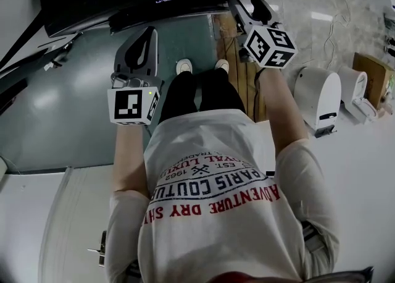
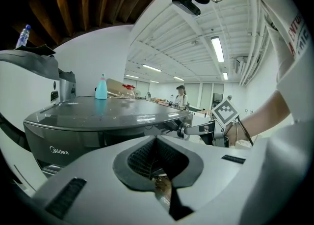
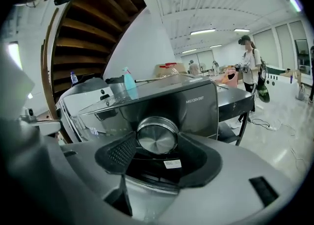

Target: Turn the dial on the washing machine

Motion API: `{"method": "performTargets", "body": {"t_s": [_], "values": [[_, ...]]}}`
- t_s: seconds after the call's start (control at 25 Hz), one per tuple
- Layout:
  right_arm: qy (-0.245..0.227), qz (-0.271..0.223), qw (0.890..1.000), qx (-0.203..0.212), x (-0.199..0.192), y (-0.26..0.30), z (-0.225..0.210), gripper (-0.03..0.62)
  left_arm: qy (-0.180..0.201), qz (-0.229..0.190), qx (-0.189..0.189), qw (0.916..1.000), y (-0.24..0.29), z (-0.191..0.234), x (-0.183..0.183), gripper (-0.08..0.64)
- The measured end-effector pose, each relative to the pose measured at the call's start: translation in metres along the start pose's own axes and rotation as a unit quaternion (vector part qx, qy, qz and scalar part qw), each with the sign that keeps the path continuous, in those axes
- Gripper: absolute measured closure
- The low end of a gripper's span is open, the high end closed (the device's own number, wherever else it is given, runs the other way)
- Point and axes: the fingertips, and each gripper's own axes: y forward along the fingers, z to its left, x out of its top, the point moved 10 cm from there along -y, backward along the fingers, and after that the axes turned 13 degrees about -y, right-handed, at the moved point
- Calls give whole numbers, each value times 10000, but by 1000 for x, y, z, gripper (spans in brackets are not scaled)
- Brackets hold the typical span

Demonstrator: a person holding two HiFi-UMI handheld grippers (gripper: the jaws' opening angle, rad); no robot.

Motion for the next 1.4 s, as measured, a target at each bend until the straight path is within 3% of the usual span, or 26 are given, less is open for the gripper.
{"method": "performTargets", "body": {"t_s": [0.16, 0.32, 0.48, 0.6, 0.84, 0.92, 1.2, 1.32, 1.4], "values": [[-137, -153, 9998, 27, -2, 2, 2, 313, 72, 53, -51, 9999, 5, -3, 0, 543], [-901, -226, 9948, -410, 0, -9, 9, 304, 43, 32, -87, 9999, 10, -7, -1, 543], [-1996, -99, 9773, -703, 7, -9, 21, 299, -21, 10, -78, 10000, 14, -8, 0, 543], [-2716, -26, 9602, -659, 9, -5, 34, 299, -98, -14, -47, 9999, 14, -8, -2, 543], [-3130, 77, 9424, -1175, 5, 4, 41, 314, -149, -32, 77, 9999, 11, -5, -6, 543], [-3085, 138, 9438, -1174, 5, 4, 42, 315, -133, -25, 74, 9999, 8, -6, -6, 543], [-1668, 57, 9840, -625, 5, 1, 19, 319, -45, -48, 54, 10000, 8, -10, -5, 544], [-1135, -17, 9926, -425, 4, 0, 13, 319, 15, -27, 68, 10000, 8, -13, -4, 544], [-1141, -27, 9928, -371, 4, -1, 11, 318, 38, -42, 66, 10000, 9, -16, -3, 543]]}}
